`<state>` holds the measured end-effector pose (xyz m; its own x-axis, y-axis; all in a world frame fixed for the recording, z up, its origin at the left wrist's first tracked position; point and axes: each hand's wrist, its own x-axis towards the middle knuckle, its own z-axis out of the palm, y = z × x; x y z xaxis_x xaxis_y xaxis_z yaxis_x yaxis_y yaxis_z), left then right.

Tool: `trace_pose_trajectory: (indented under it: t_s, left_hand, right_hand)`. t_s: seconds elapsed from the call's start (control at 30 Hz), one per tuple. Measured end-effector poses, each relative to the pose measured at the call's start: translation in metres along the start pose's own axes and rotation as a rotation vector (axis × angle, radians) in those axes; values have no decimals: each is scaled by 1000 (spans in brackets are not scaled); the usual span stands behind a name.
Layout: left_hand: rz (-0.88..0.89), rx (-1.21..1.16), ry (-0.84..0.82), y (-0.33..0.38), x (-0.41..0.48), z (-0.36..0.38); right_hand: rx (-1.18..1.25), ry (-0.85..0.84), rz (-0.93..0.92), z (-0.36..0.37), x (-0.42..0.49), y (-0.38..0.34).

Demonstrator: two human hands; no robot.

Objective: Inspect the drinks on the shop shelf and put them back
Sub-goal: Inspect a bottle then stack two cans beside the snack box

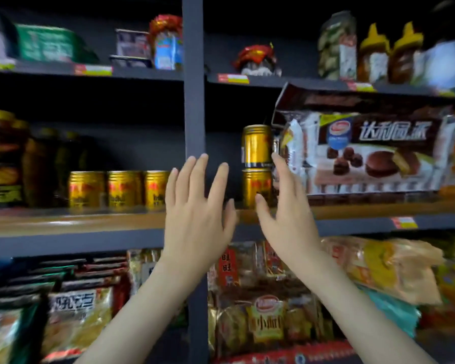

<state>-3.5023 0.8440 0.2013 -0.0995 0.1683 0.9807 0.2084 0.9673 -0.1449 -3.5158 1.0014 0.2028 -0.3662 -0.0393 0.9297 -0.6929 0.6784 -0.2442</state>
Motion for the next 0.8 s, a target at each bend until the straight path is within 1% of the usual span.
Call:
trace_pose_trajectory:
  t_s: [0.13,0.23,0.4,0.5,0.6,0.7,0.8]
  left_hand:
    - [31,113,-1,-13,25,25]
    - [61,188,30,-20,32,39]
    - [51,173,97,-22,30,46]
    - [45,163,101,-23,29,48]
    - [44,162,94,-22,29,49]
    - [35,164,84,-22,29,50]
    - [36,158,83,-22,29,50]
  right_hand:
    - [-117,-23,12,18,46,-2]
    - [-107,-64,72,32,70,4]
    - [-197,-171,223,54,92,13]
    - [-220,-157,248,60,96,17]
    - [-249,-129,229,60,95,17]
    - [-199,-108,218,58,93,20]
    - [-51,-102,239,54,95,24]
